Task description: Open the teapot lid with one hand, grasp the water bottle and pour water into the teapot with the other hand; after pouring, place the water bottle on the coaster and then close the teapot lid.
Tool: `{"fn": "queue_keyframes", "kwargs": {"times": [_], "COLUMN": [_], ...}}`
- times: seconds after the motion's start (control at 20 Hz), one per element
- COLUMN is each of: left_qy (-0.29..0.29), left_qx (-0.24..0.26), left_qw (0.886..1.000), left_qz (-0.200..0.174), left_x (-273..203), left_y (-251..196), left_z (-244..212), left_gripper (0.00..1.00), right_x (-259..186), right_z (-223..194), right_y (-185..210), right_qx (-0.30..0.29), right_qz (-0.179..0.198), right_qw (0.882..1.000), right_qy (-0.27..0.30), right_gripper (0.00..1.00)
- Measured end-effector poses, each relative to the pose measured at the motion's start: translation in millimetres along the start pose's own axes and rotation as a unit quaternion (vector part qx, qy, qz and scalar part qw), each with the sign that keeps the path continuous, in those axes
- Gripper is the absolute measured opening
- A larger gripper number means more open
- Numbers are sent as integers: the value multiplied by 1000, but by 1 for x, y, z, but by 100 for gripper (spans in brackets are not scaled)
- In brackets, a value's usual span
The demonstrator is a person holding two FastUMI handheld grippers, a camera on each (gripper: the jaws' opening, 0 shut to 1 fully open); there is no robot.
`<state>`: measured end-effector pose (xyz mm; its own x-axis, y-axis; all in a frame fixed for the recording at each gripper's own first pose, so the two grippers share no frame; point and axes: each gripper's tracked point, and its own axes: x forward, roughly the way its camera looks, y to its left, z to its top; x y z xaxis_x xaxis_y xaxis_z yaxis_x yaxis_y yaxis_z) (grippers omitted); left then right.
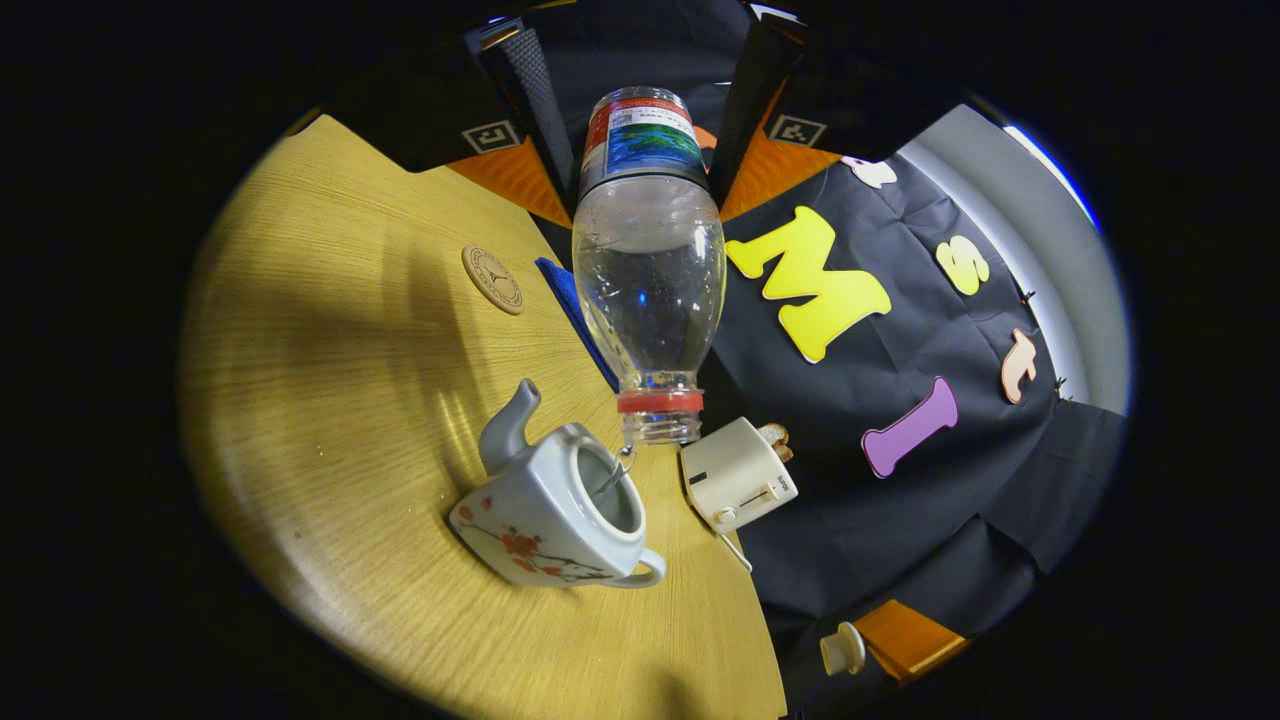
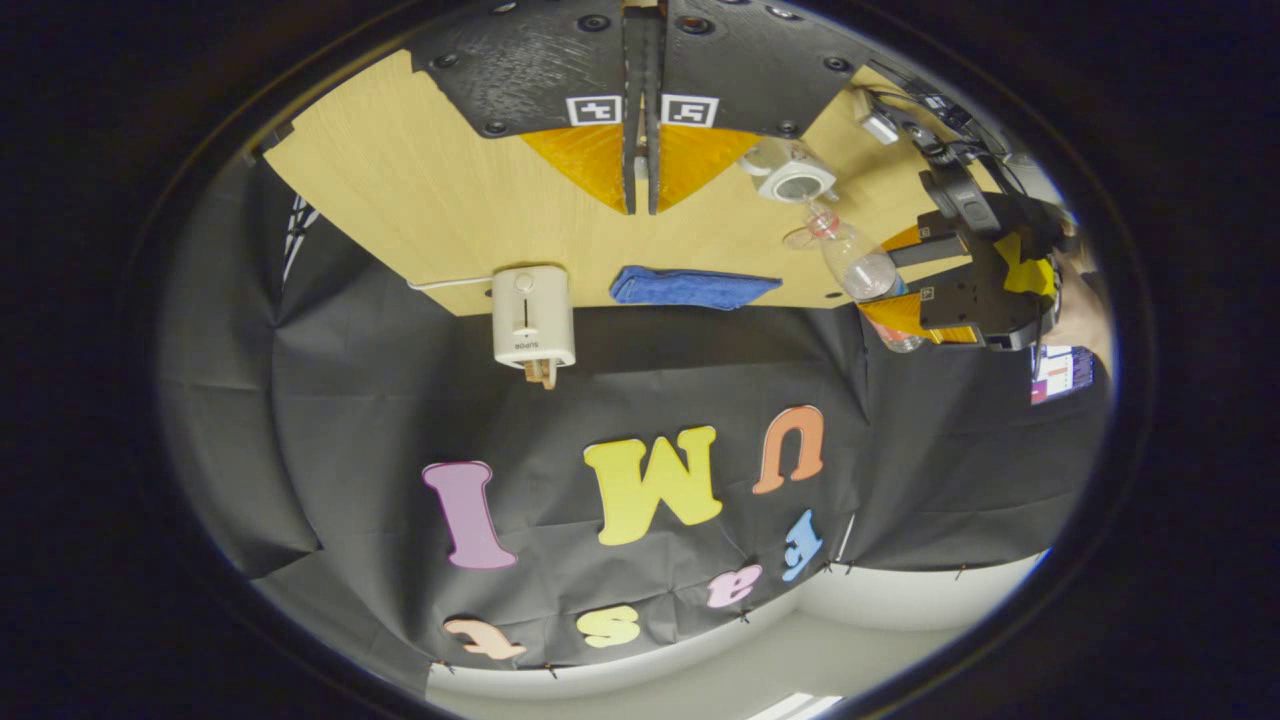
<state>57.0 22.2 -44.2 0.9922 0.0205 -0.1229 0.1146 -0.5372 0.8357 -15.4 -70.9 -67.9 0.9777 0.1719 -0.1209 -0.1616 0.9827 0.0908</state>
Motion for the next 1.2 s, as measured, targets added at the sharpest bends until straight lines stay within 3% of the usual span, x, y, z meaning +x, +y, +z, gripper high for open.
{"fn": "queue_keyframes", "kwargs": {"times": [0.95, 1.05, 1.15, 1.2], "left_qy": [-3, -5, -5, -12], "left_qx": [-2, -46, -120, -145], "left_qw": [1000, 999, 989, 985], "left_qz": [3, -26, -82, -92], "left_x": [3, 8, 8, 8], "left_y": [4, -12, -41, -47], "left_z": [6, 3, 6, 11], "left_gripper": [75, 75, 74, 75], "right_x": [-4, -3, -4, -3], "right_z": [0, 0, 0, 1], "right_y": [-1, 1, 3, 4], "right_qx": [-1, 5, 15, 19], "right_qz": [-3, -1, 5, 7], "right_qw": [1000, 1000, 1000, 1000], "right_qy": [-1, 1, 6, 8], "right_gripper": [0, 0, 0, 0]}}
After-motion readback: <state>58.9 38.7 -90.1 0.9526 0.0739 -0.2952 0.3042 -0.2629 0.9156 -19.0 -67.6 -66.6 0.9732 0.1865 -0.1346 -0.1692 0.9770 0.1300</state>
